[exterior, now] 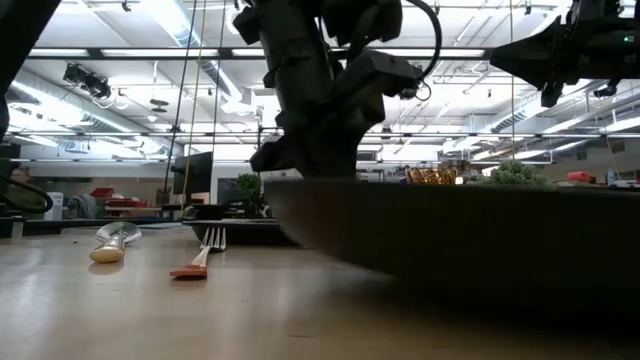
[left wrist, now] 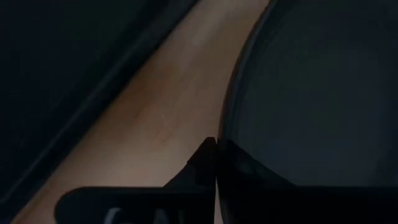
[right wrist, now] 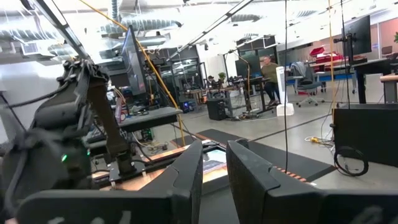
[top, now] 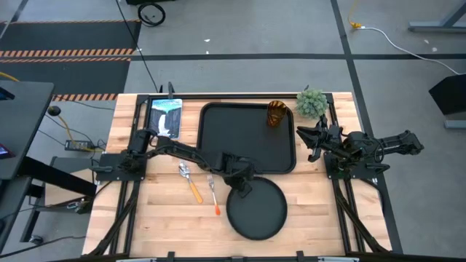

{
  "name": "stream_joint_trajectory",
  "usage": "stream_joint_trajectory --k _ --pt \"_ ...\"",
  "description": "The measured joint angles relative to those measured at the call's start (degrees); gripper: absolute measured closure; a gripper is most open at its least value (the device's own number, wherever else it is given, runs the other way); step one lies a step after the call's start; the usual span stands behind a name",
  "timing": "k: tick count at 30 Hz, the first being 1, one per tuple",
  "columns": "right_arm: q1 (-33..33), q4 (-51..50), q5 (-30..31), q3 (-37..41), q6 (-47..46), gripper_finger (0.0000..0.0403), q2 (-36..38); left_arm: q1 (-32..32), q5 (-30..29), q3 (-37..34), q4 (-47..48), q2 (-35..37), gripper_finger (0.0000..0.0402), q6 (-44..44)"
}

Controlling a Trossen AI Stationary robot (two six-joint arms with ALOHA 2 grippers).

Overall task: Pick and place plate/cup/fork/spoon on tray
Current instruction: Put the black plate on the black serving tray

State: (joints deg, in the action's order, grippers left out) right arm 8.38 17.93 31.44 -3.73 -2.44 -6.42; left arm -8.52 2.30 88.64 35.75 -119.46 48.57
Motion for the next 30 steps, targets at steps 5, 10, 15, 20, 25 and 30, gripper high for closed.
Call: stream_joint_trajectory --k 5,10,15,20,25,30 --pt "0.0 0.0 0.0 0.0 0.0 0.0325 0.0 3.1 1.6 0.0 0.6 2.5 0.0390 -1.1" --pt "0.0 0.0 0.0 0.0 0.0 0.0325 0.0 6.1 1.9 0.0 0.6 4.0 0.0390 -2.1" --pt "0.0 0.0 0.0 0.0 0.0 0.0325 0.0 8.6 4.2 0.0 0.7 4.2 0.0390 -2.8" --pt "0.0 0.0 0.0 0.0 0.0 0.0325 0.0 10.5 4.5 0.0 0.6 4.2 0.0390 -3.9" --pt "0.0 0.0 0.0 0.0 0.0 0.0325 0.0 12.9 5.1 0.0 1.1 4.9 0.0390 -4.3" --pt "0.0 0.0 0.0 0.0 0.0 0.0325 0.0 15.4 5.5 0.0 1.7 5.0 0.0390 -5.3"
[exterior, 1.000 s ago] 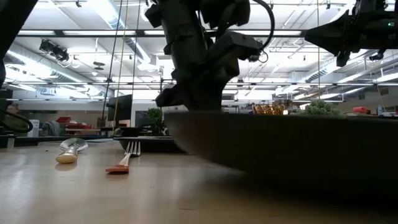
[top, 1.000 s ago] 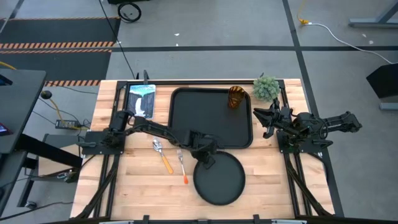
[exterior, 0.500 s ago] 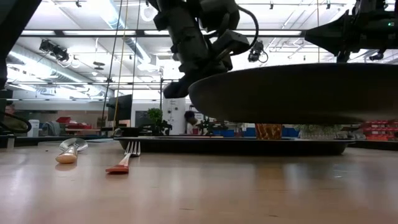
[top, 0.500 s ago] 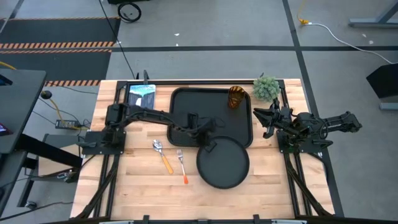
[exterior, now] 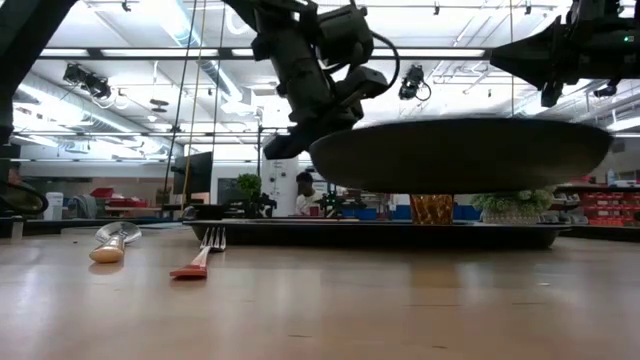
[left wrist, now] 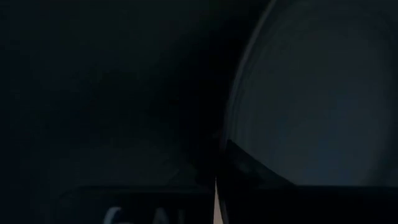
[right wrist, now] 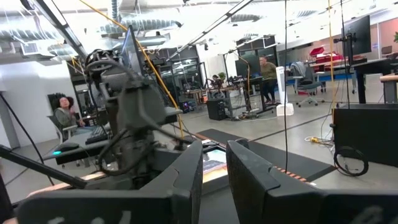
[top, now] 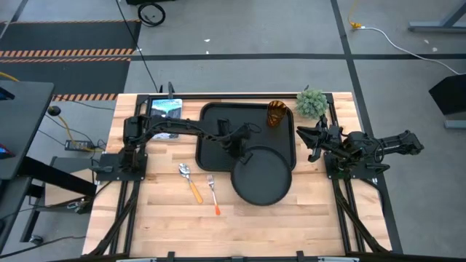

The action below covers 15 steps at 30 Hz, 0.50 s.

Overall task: Pick and place plate/cup/fork/spoon on tray
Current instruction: Put the black plate on the black serving tray

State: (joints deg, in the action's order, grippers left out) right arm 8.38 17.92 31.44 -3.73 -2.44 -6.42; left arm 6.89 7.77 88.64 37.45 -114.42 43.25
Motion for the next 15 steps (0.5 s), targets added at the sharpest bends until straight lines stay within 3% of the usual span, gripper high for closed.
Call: stream_joint_trajectory --k 15 --pt "0.0 0.0 0.0 0.0 0.0 0.0325 0.0 6.8 1.8 0.0 1.4 0.1 0.0390 -2.7"
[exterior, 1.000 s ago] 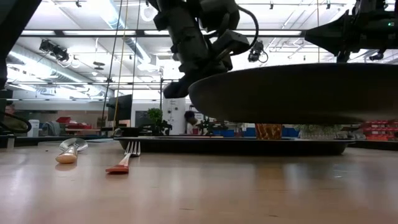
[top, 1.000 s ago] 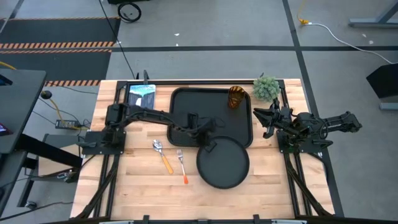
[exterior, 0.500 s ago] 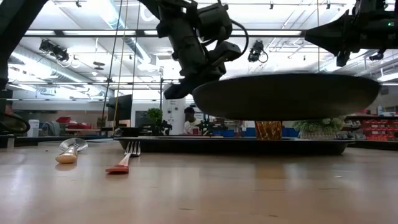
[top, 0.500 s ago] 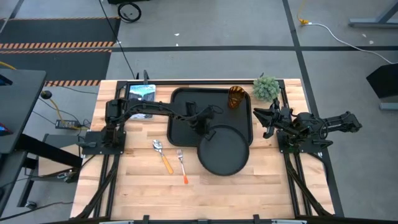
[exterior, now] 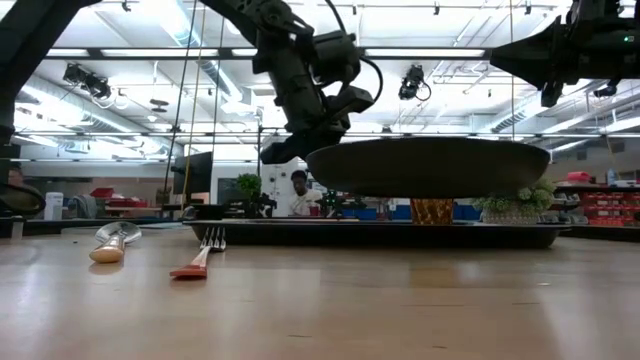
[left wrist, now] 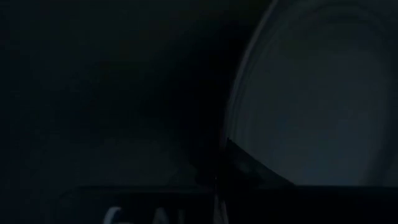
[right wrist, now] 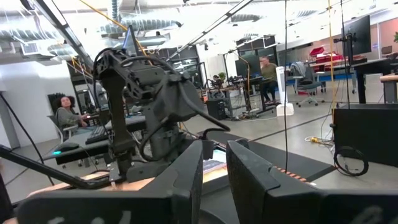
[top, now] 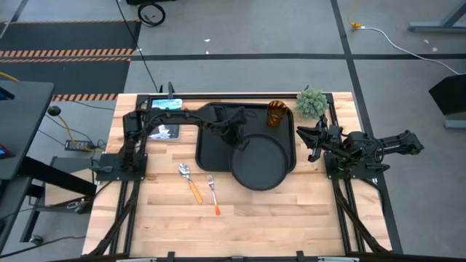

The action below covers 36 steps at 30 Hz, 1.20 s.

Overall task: Pick and place plate/cup/fork/spoon on tray
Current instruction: Put the black plate on the black serving tray

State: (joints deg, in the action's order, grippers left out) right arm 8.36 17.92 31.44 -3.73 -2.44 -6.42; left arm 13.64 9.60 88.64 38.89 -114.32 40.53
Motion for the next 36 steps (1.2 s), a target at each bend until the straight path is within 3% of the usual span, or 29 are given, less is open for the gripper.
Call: stream_joint_trajectory --k 16,26,36 --pt "0.0 0.0 0.0 0.0 0.0 0.0325 0.0 7.6 0.6 0.0 0.7 0.0 0.0390 -3.5" --pt "0.0 0.0 0.0 0.0 0.0 0.0325 0.0 9.5 -7.3 0.0 -1.3 0.0 0.0390 -3.9" --pt "0.0 0.0 0.0 0.0 0.0 0.0325 0.0 9.3 -8.5 0.0 -2.9 -2.7 0.0390 -3.7"
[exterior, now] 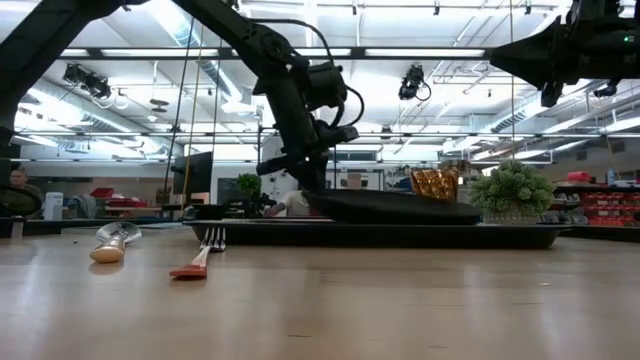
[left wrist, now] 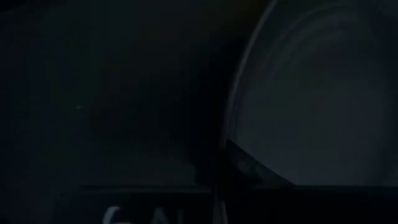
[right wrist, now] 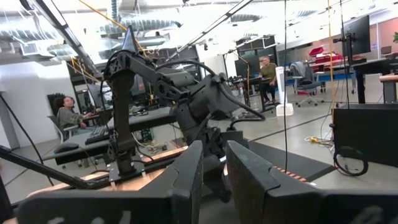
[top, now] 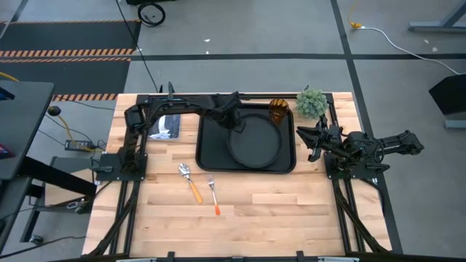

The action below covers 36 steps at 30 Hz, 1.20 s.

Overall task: Pick and place plate/cup/fork/spoon on tray
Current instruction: Put the black plate on the black serving tray, then put the orange fork on the black serving tray to the left of the black plate

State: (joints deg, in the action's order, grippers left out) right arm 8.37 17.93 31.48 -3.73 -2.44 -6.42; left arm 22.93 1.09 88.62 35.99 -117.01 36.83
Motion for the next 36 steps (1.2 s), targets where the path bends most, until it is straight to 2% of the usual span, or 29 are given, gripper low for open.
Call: stream_joint_trajectory --k 23,32,36 --pt "0.0 0.4 -1.2 0.0 0.0 0.0325 0.0 0.0 1.7 0.0 -1.7 -1.3 0.0386 1.5" --pt "0.0 0.4 -1.1 0.0 0.0 0.0325 0.0 -0.4 1.8 0.0 -1.8 -1.3 0.0295 1.5" --pt "0.0 0.4 -1.1 0.0 0.0 0.0325 0.0 -0.4 2.6 0.0 -1.2 -0.7 0.0269 -0.9"
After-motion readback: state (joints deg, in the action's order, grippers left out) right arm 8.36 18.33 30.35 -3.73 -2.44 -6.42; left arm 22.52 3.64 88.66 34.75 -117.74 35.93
